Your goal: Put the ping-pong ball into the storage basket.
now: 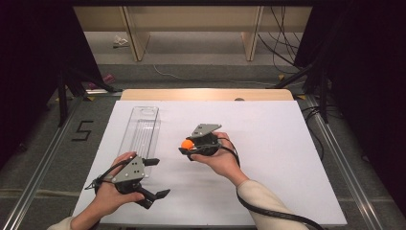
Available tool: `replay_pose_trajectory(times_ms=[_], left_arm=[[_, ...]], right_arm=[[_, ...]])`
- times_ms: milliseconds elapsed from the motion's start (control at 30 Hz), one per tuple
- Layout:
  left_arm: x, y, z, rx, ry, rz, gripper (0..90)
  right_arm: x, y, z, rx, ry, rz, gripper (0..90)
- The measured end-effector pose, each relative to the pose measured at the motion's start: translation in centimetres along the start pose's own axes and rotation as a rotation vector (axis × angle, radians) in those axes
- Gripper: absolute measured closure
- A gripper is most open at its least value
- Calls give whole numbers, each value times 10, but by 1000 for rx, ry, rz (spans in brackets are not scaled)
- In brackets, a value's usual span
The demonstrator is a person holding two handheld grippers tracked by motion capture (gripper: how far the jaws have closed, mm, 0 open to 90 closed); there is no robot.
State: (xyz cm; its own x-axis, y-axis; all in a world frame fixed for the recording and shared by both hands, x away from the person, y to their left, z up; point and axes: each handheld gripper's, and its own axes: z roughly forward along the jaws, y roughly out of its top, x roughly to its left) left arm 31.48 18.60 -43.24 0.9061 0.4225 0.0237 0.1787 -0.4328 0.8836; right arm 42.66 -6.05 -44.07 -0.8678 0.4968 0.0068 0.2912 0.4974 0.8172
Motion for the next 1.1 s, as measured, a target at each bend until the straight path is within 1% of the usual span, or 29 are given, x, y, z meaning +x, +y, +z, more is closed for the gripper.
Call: replay_pose_trajectory(times_ms=[467,1100], left_arm=[[0,0,0,0,1,1,8],[0,0,-1,0,1,3,10]], right_arm=[[-1,7,2,-18,-3,-4,515],[-1,13,6,-24,0,-7,516]])
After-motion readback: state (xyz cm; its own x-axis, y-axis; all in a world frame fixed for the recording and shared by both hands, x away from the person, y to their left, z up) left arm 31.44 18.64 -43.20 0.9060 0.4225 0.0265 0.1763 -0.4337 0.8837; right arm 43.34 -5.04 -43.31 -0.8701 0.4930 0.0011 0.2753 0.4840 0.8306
